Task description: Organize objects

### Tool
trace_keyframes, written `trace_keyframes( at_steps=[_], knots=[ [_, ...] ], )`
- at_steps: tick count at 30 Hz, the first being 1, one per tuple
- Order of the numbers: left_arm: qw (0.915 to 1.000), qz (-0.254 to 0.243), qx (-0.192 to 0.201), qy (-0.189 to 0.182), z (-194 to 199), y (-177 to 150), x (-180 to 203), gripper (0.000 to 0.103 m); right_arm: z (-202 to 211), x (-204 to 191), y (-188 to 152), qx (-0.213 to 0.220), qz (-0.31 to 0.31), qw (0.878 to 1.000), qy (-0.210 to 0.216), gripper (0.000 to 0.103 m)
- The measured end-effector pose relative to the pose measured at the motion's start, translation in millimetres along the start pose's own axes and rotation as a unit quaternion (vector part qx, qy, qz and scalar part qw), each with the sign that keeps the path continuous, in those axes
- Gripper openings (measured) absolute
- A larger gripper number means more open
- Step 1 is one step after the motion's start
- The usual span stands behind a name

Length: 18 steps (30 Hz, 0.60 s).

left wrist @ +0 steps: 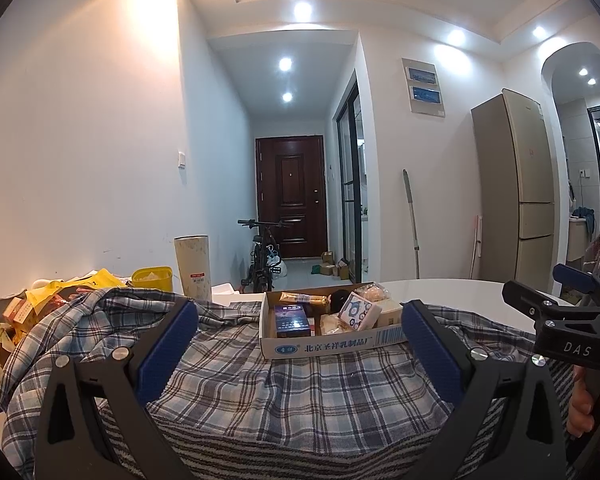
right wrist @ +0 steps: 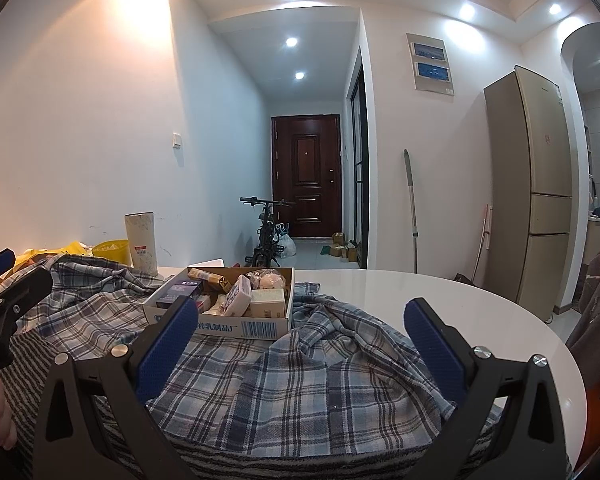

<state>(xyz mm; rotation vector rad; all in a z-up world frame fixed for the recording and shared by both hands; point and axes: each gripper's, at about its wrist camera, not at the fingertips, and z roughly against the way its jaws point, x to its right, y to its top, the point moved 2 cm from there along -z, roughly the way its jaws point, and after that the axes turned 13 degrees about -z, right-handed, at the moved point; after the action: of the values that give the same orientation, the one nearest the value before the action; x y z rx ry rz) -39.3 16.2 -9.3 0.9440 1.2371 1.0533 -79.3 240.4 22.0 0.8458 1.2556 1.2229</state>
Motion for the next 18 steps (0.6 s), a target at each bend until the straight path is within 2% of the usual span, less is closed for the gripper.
trace_keyframes(
  at_steps=[18],
  knots=[
    [1.0000, 0.001, 0.002, 0.001, 1.3, 0.7, -1.1, 0.103, -1.1, 0.3, -0.2, 0.000, 0.001, 1.000, -0.007, 0.103]
  ],
)
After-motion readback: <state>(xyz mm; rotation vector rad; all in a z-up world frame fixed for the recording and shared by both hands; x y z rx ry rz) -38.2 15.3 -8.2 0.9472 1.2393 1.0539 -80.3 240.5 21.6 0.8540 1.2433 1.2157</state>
